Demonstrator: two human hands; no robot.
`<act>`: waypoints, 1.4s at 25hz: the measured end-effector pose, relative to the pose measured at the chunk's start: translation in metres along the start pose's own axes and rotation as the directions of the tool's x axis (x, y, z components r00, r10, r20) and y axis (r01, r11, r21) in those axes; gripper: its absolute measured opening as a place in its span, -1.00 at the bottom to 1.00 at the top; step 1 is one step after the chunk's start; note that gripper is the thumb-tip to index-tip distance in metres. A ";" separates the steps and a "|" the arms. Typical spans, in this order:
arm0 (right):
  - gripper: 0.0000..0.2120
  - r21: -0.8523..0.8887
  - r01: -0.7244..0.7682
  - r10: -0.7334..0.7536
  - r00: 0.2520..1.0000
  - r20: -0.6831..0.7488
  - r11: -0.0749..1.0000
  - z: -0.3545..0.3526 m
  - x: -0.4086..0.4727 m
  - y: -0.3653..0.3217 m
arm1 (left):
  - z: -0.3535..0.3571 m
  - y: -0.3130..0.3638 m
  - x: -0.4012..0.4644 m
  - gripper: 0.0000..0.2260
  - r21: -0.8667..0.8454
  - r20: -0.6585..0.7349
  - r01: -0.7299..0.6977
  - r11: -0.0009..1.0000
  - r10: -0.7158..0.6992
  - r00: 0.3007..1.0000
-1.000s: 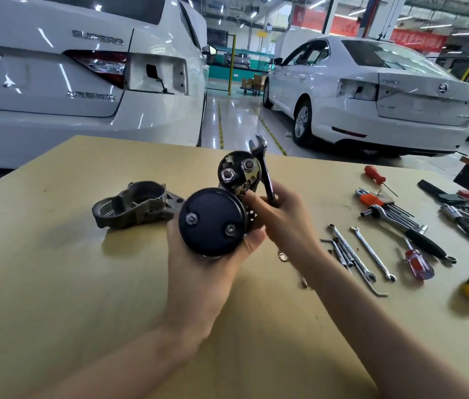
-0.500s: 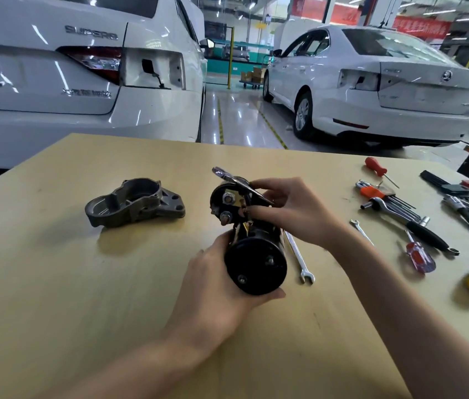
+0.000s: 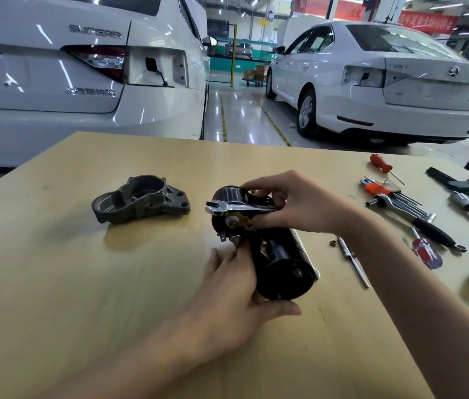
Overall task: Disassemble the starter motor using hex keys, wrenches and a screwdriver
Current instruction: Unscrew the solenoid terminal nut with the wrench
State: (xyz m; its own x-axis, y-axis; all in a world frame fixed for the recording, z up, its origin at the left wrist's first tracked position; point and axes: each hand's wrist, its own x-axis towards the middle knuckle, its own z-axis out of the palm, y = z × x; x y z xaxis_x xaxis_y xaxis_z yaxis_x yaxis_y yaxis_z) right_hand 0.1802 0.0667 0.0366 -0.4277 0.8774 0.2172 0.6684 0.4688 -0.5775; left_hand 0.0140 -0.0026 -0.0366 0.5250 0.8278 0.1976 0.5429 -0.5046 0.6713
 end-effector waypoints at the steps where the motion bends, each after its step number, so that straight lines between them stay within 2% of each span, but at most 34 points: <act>1: -0.49 -0.025 0.016 -0.016 1.000 -0.005 1.000 0.001 -0.001 0.000 | -0.001 -0.003 0.001 -0.34 0.088 0.012 -0.007 0.996 0.006 1.000; 4: -0.53 -0.090 0.104 -0.108 0.993 -0.046 0.990 0.007 -0.003 -0.001 | -0.004 -0.005 0.004 -0.43 0.171 0.018 0.003 0.985 -0.007 1.000; 7: -0.57 -0.111 0.109 -0.117 0.991 -0.068 0.988 0.009 0.000 0.000 | -0.006 -0.006 0.004 -0.33 0.276 0.076 0.036 0.961 -0.059 0.995; 9: -0.57 -0.105 0.089 -0.099 0.990 -0.097 0.990 0.009 0.001 0.003 | -0.014 -0.012 0.004 -0.27 0.409 0.192 0.007 0.912 -0.093 0.977; 11: -0.61 -0.086 0.062 -0.072 0.990 -0.119 0.994 0.011 0.002 0.006 | -0.031 -0.018 0.007 -0.22 0.521 0.365 -0.090 0.849 -0.127 0.922; 13: -0.68 -0.071 0.053 -0.062 0.989 -0.137 0.996 0.013 0.001 0.008 | -0.043 -0.021 0.009 -0.19 0.491 0.476 -0.119 0.863 -0.152 0.866; 17: -0.80 0.009 0.004 -0.002 0.972 -0.236 1.000 0.020 0.001 0.011 | -0.037 -0.021 0.007 -0.24 0.431 0.417 -0.125 0.894 -0.074 0.906; 21: -0.84 0.102 -0.068 0.098 0.942 -0.320 0.992 0.024 -0.003 0.011 | -0.024 -0.019 0.010 -0.29 0.415 0.220 -0.063 0.908 -0.033 0.975; 25: -0.70 0.214 -0.136 0.213 0.893 -0.396 0.967 0.012 -0.016 0.018 | -0.022 -0.017 0.014 -0.28 0.273 0.035 -0.133 0.953 0.128 0.991; 26: -0.72 0.277 -0.147 0.251 0.886 -0.389 0.949 0.010 -0.021 0.021 | -0.022 -0.015 0.014 -0.30 0.173 0.013 -0.152 0.973 0.152 0.988; 27: -0.76 0.343 -0.156 0.286 0.884 -0.371 0.926 0.008 -0.025 0.023 | -0.022 -0.013 0.013 -0.33 0.000 0.006 -0.145 0.990 0.145 0.989; 28: -0.81 0.391 -0.160 0.308 0.884 -0.351 0.907 0.007 -0.027 0.024 | -0.020 -0.010 0.012 -0.38 -0.249 0.024 -0.101 0.963 0.110 0.994; 29: -0.85 0.411 -0.160 0.314 0.887 -0.339 0.897 0.007 -0.029 0.024 | -0.019 -0.007 0.012 -0.44 -0.509 0.057 -0.041 0.860 0.082 0.995; 31: -0.87 0.403 -0.158 0.306 0.891 -0.334 0.901 0.008 -0.028 0.023 | -0.016 -0.007 0.012 -0.53 -0.855 0.081 0.077 0.512 -0.014 0.997; 33: -0.85 0.392 -0.155 0.299 0.892 -0.339 0.907 0.010 -0.025 0.021 | -0.020 -0.014 0.019 -0.54 -0.977 0.130 0.158 0.144 -0.183 0.974; 35: -0.82 0.392 -0.149 0.293 0.893 -0.340 0.908 0.011 -0.023 0.021 | -0.029 -0.022 0.028 -0.46 -0.983 0.186 0.179 -0.049 -0.295 0.937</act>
State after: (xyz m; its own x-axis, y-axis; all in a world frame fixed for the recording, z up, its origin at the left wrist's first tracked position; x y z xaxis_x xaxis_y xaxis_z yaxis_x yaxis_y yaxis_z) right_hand 0.1971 0.0550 0.0107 0.0212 0.9561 0.2924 0.4316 0.2551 -0.8652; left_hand -0.0025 0.0387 -0.0258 0.4534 0.8793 -0.1456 -0.5767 0.4140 0.7043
